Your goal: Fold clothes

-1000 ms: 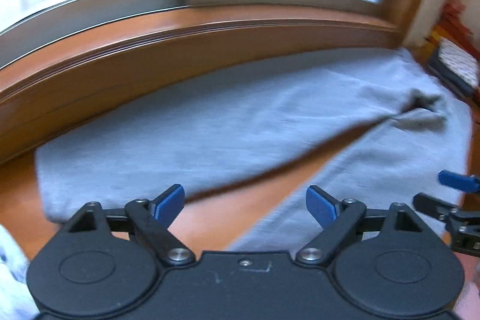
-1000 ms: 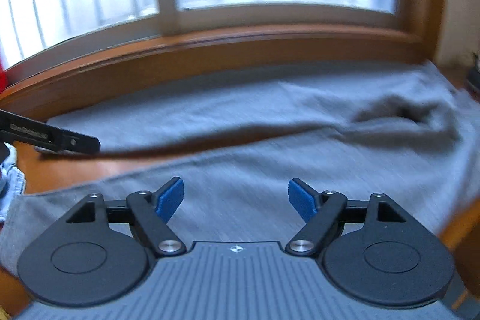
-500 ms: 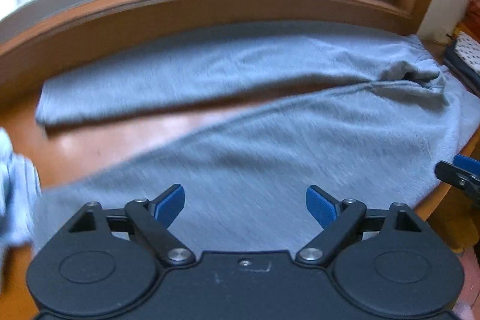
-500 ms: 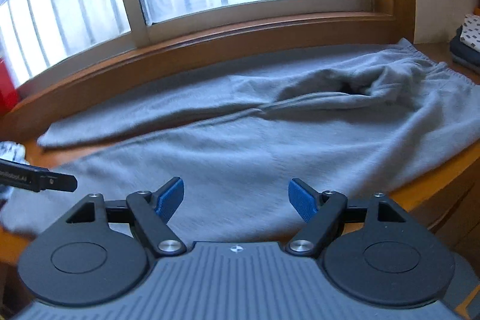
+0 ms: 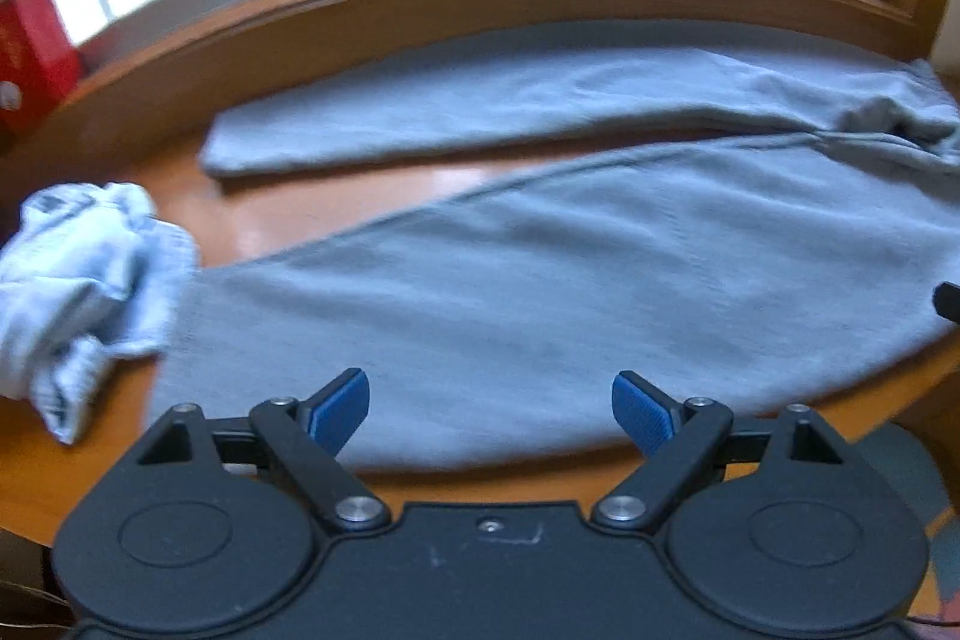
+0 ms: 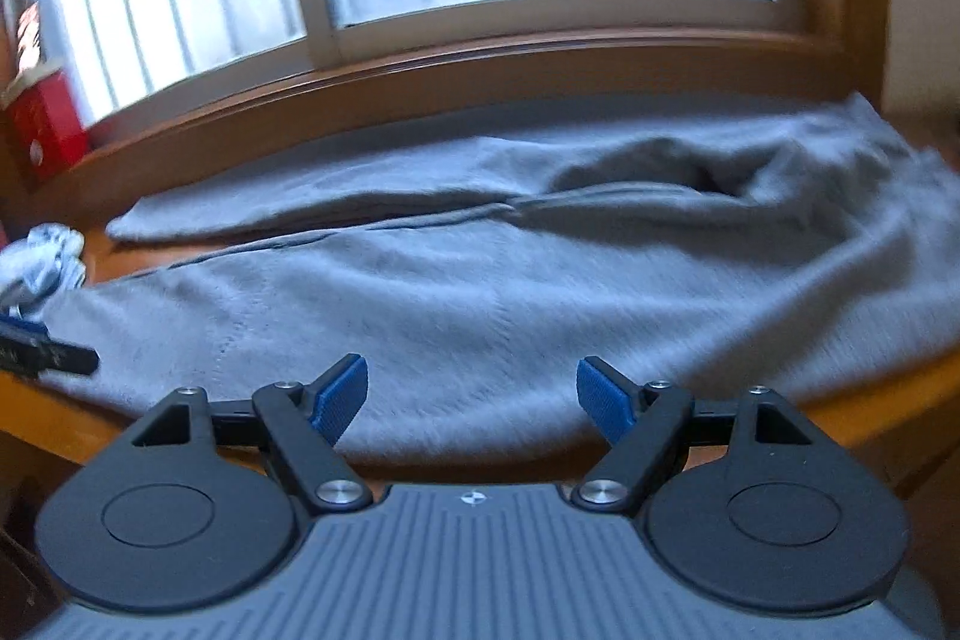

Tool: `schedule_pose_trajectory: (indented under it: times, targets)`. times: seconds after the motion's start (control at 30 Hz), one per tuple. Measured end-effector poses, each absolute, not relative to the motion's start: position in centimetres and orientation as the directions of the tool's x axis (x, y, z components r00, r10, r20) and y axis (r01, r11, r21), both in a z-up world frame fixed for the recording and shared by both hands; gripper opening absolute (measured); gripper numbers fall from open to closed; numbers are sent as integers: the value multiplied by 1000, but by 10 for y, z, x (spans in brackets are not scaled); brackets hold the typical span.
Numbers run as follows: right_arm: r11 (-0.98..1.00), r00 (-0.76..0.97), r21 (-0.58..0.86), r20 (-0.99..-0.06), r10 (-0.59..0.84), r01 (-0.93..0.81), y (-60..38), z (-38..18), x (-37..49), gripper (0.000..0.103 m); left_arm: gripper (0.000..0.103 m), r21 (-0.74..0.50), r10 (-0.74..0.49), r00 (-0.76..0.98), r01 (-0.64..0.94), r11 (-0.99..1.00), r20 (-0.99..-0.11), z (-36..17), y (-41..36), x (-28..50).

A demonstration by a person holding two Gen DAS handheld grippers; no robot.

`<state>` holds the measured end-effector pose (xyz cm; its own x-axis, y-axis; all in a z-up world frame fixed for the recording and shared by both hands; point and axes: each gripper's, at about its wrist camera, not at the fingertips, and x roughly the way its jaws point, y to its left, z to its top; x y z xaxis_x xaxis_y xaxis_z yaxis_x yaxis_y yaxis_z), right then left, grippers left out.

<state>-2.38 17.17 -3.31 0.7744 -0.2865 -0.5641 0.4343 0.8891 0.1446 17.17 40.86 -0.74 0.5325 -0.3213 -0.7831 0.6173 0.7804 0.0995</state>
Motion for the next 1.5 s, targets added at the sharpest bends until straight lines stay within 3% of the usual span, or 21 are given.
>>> schedule_pose_trajectory:
  times: [0.33,0.73,0.93,1.1,1.2,1.3,1.5]
  targets:
    - [872,709,25,-594,-380,489,185,-42,41,80,87,47,-387,508,649,759,-769,-14,441,233]
    - [856,667,60,-655,-354,513,182,-58,48,81,87,-10,-478,401,758,652,-782,-22,392,241]
    - [848,754,164,-562,-340,504,130,-34,19,81,87,11,-488,406,778,629,-773,-17,334,227]
    - [861,806,171,-474,-355,480,43,-11,9,80,87,109,-429,519,720,685,-739,-13,264,230]
    - [866,802,100,-442,-402,490,-10,-4,19,80,87,150,-389,574,677,721,-720,-13,221,240]
    - [867,784,82,-475,-400,492,-62,-7,40,80,87,223,-319,627,630,744,-710,-16,179,251]
    - [902,697,-7,-632,-338,432,-94,-45,70,77,87,308,-168,629,574,759,-759,-37,136,269]
